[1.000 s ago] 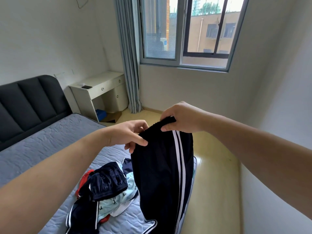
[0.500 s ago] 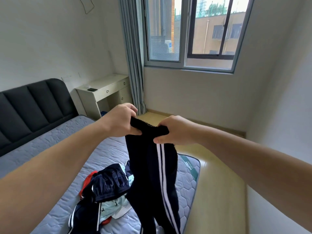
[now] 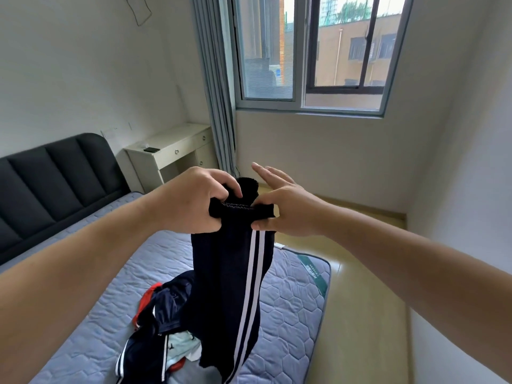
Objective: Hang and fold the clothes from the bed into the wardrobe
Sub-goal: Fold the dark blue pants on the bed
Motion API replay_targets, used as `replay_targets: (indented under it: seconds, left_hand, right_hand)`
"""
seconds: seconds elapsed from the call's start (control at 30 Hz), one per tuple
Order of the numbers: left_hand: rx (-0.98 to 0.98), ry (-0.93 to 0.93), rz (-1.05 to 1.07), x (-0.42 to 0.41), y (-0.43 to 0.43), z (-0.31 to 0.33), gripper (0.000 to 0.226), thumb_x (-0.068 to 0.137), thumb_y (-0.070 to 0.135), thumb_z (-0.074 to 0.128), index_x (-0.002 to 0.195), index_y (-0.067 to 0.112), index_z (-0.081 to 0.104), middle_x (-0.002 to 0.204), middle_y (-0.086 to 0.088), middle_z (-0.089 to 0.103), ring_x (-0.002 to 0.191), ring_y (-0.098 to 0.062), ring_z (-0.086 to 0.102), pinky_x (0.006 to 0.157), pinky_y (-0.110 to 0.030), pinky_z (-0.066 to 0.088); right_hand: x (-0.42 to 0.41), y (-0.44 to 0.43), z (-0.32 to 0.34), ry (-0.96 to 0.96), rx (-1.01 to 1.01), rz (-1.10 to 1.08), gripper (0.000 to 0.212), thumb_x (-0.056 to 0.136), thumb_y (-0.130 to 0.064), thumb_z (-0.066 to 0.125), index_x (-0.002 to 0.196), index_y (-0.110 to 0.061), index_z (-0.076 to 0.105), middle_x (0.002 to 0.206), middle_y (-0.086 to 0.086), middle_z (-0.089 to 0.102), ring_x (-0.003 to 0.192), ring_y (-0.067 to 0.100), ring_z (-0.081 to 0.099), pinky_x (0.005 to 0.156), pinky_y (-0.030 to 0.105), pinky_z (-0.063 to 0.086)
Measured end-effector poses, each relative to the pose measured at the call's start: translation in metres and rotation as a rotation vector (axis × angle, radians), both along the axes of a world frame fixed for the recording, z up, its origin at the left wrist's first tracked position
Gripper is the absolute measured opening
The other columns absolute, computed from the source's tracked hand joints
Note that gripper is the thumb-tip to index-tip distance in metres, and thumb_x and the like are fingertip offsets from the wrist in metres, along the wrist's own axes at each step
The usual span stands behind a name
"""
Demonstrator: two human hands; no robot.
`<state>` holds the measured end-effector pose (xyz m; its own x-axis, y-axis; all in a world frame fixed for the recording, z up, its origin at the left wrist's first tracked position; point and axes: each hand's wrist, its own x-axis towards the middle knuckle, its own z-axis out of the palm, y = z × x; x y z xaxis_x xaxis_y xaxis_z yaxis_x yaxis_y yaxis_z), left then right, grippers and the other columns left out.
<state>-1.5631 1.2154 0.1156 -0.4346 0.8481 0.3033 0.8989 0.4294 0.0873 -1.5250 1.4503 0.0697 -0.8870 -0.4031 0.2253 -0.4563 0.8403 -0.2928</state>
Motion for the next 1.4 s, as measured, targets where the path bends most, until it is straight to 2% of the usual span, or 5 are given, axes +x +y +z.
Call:
replay_targets:
  seconds: [0.23,0.57,0.93,1.17,1.4]
  left_hand:
    - [-0.032,-0.056,-0.008,0.008,0.000,0.002,0.026,0.060,0.001,0.072,0.057,0.023,0.059,0.130,0.007,0.056,0.104,0.000,0.063,0.084,-0.010,0.044]
    - [0.101,-0.246,0.331,-0.018,-0.018,-0.001,0.030,0.068,0.031,0.088,0.084,0.032,0.063,0.070,0.010,0.063,0.061,-0.002,0.057,0.059,-0.019,0.045]
    - [0.311,-0.307,0.300,-0.037,-0.011,-0.025,0.025,0.089,0.030,0.073,0.101,0.024,0.051,0.079,0.005,0.060,0.058,0.000,0.053,0.059,-0.010,0.043]
    - [0.372,-0.862,0.114,-0.063,-0.018,-0.027,0.046,0.076,0.019,0.085,0.119,0.017,0.068,0.112,-0.005,0.074,0.109,-0.021,0.068,0.100,-0.038,0.052]
    - [0.584,-1.234,-0.027,-0.090,-0.012,-0.052,0.033,0.077,0.011,0.079,0.108,0.021,0.074,0.114,-0.009,0.073,0.108,-0.024,0.069,0.083,-0.025,0.056]
  right_hand:
    - [0.002,-0.004,0.003,0.015,-0.011,0.112,0.023,0.079,-0.043,0.077,0.091,-0.023,0.074,0.131,-0.008,0.045,0.108,0.018,0.055,0.094,0.035,0.047]
    - [-0.001,-0.011,0.008,0.115,-0.133,-0.003,0.027,0.088,-0.046,0.068,0.110,-0.031,0.062,0.106,-0.002,0.047,0.086,0.021,0.056,0.082,0.039,0.052]
    - [-0.011,-0.007,0.012,0.063,-0.136,-0.108,0.024,0.089,-0.043,0.067,0.103,-0.026,0.056,0.098,-0.009,0.055,0.086,0.014,0.055,0.068,0.025,0.041]
    - [-0.012,-0.005,0.025,0.049,-0.236,-0.200,0.019,0.088,-0.045,0.067,0.096,-0.031,0.057,0.085,-0.014,0.060,0.073,-0.001,0.055,0.060,0.021,0.037]
    - [-0.020,-0.012,0.033,-0.419,-0.467,-0.173,0.025,0.079,-0.015,0.079,0.084,-0.016,0.055,0.078,-0.001,0.063,0.066,0.010,0.067,0.058,0.023,0.055]
